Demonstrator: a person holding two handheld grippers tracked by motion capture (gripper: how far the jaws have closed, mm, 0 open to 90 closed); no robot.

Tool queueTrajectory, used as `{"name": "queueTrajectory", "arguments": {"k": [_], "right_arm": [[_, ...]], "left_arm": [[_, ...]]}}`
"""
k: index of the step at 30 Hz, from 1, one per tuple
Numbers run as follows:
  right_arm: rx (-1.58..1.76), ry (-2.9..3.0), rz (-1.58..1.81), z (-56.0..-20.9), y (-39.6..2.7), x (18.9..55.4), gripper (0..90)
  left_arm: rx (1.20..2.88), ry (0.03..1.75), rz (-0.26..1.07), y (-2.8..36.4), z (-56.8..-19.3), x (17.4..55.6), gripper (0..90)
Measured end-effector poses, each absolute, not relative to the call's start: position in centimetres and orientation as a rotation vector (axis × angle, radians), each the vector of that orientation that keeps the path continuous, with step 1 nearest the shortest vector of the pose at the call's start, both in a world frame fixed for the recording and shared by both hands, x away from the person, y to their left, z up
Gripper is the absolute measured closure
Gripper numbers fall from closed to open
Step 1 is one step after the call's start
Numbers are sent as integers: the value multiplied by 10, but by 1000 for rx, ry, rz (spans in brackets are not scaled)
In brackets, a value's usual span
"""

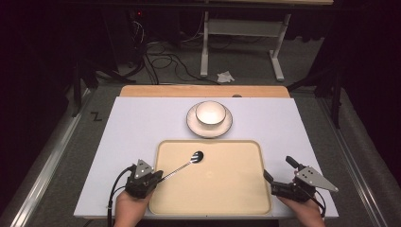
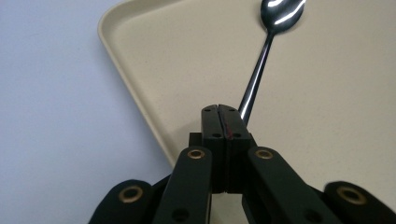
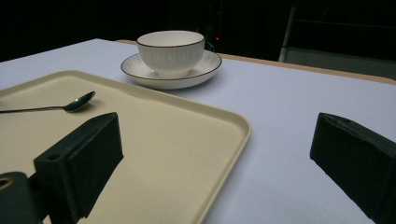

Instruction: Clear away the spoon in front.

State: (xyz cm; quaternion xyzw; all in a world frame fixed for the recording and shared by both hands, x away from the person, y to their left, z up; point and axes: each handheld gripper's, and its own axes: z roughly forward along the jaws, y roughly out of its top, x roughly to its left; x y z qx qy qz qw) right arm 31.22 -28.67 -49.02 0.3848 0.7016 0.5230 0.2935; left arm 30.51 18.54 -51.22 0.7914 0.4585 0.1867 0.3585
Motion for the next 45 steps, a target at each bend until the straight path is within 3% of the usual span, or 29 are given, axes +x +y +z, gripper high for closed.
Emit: {"name": "queueTrajectory", "arguments": {"k": [33,45], "right_arm": [[1025,1882,1385,-491,-285,313,31],[1017,1886,1385,-491,-284,313,31]], "left_arm": [[2248,986,396,145,-511,288,900],[2218,935,325,124,-509,290,900]]}}
